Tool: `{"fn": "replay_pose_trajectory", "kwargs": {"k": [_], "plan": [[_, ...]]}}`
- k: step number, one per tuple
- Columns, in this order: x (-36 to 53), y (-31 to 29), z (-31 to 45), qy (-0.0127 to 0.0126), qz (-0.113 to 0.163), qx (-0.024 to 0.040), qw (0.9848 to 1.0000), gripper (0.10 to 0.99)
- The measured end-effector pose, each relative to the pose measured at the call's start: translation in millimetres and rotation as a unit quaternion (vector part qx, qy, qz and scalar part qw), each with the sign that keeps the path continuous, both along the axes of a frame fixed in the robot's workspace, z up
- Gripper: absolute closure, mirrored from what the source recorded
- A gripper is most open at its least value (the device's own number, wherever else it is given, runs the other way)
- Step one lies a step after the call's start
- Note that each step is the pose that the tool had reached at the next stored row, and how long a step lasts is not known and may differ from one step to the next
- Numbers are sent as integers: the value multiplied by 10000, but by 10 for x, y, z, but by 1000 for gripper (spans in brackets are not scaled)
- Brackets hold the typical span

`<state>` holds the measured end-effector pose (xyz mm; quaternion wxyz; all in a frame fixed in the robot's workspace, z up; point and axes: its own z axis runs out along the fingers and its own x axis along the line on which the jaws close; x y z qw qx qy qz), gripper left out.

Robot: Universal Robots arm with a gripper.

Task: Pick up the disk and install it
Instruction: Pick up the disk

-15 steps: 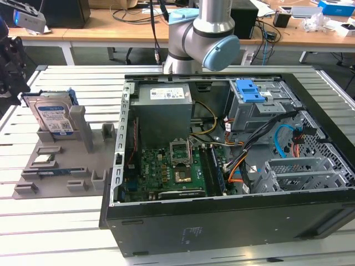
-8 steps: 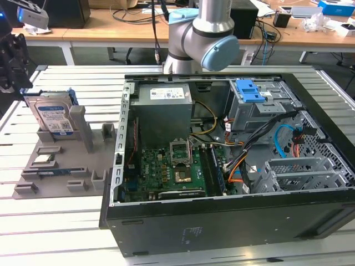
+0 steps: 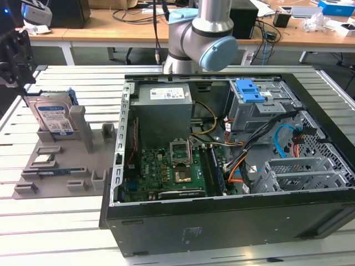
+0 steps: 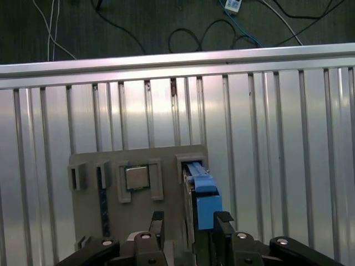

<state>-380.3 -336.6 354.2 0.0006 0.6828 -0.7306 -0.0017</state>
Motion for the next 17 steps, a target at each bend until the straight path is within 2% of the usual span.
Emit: {"fn": "replay_pose_trajectory", "kwargs": {"k": [4,6,12,17], "plan": [[6,154,-3,1,2,-1,10000,604],[7,192,-11,0,34,-8,10000,604],[6,200,-76,0,182,-23,9998,604],[7,141,-154,0,216,-23,9998,604]]}}
